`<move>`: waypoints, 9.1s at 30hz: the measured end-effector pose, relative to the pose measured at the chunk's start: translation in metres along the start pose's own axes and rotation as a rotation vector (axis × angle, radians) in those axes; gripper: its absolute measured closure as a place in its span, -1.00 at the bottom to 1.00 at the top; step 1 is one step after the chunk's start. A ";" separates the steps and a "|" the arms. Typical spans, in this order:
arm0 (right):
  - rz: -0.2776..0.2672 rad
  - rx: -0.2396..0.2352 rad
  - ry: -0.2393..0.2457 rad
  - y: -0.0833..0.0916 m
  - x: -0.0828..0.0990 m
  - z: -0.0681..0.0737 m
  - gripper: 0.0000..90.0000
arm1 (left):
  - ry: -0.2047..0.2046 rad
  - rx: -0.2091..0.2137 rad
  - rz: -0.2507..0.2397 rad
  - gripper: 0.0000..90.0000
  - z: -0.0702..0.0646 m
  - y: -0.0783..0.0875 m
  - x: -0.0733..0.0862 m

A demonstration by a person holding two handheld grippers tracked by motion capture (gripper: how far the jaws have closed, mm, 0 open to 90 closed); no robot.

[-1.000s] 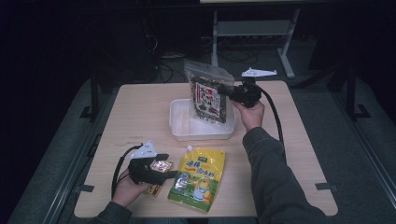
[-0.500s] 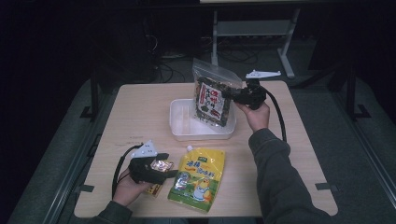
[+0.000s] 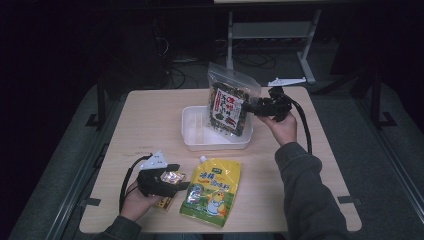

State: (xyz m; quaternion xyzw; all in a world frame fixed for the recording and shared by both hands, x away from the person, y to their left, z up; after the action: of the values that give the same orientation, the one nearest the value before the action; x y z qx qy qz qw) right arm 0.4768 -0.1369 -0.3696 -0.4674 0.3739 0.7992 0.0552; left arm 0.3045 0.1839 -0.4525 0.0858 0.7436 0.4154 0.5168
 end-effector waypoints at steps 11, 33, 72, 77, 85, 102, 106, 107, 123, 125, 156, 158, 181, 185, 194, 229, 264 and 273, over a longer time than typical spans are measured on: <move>0.083 0.018 -0.030 0.018 0.024 0.008 -0.30 | 0.000 -0.005 -0.003 -0.47 -0.001 0.001 -0.001; 0.253 -0.122 -0.071 0.002 0.098 0.050 -0.34 | -0.014 0.000 0.022 -0.47 -0.007 -0.006 -0.003; 0.487 -0.355 -0.228 -0.060 0.143 0.061 0.80 | -0.015 0.003 0.037 -0.49 -0.010 -0.011 -0.002; 0.494 -0.373 -0.223 -0.059 0.143 0.062 0.97 | -0.012 0.008 0.043 -0.49 -0.009 -0.013 0.000; 0.423 -0.426 -0.204 -0.044 0.131 0.072 0.98 | 0.006 0.026 0.052 -0.51 -0.008 -0.016 0.002; 0.295 -0.498 -0.113 -0.010 0.107 0.091 0.99 | 0.061 0.137 0.082 -0.54 -0.010 -0.029 0.002; 0.275 -0.502 -0.082 -0.004 0.098 0.097 0.99 | 0.081 0.190 0.080 -0.53 -0.010 -0.032 0.000; 0.267 -0.501 -0.071 -0.003 0.096 0.098 0.99 | 0.083 0.209 0.076 -0.52 -0.010 -0.033 0.000; 0.277 -0.447 0.058 0.009 0.075 0.115 0.93 | 0.118 0.369 -0.014 0.66 -0.008 -0.020 -0.003; 0.280 -0.450 0.063 0.010 0.074 0.115 0.91 | 0.111 0.374 -0.021 0.68 -0.008 -0.019 -0.004; 0.396 -0.529 0.035 -0.003 0.052 0.134 0.98 | 0.085 0.295 -0.024 0.17 -0.005 -0.010 -0.006; 0.391 -0.537 0.027 -0.001 0.052 0.135 0.98 | 0.085 0.267 -0.021 0.07 -0.004 -0.008 -0.005; 0.114 -0.602 -0.111 0.021 0.015 0.142 0.98 | 0.086 0.141 -0.009 -0.28 0.007 0.011 0.002; 0.058 -0.582 -0.119 0.020 0.001 0.144 0.98 | 0.084 0.131 -0.013 -0.28 0.008 0.013 0.002; -0.023 -0.488 -0.150 0.010 -0.026 0.141 0.98 | 0.102 0.103 -0.018 -0.30 0.015 0.018 0.007; -0.142 -0.223 -0.161 -0.068 -0.079 0.134 0.98 | 0.126 0.061 0.001 -0.38 0.026 0.019 0.016; -0.206 -0.159 -0.204 -0.121 -0.057 0.124 0.82 | 0.132 0.048 0.011 -0.39 0.031 0.020 0.020; -0.145 -0.178 -0.200 -0.119 -0.054 0.123 0.54 | 0.136 0.026 0.032 -0.45 0.030 0.018 0.022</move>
State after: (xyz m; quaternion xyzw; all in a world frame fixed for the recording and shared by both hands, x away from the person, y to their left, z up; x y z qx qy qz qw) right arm 0.4723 0.0417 -0.3570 -0.4144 0.2597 0.8655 0.1080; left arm 0.3148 0.2234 -0.4590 0.0757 0.7809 0.4188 0.4573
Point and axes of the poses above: each handheld gripper's, and its own axes: y roughly backward along the jaws, x roughly out of its underside, z roughly to its left, the point moved 5 cm from there along -y, roughly forward along the jaws, and after that the axes turned 8 degrees about z, right-handed, at the moved point
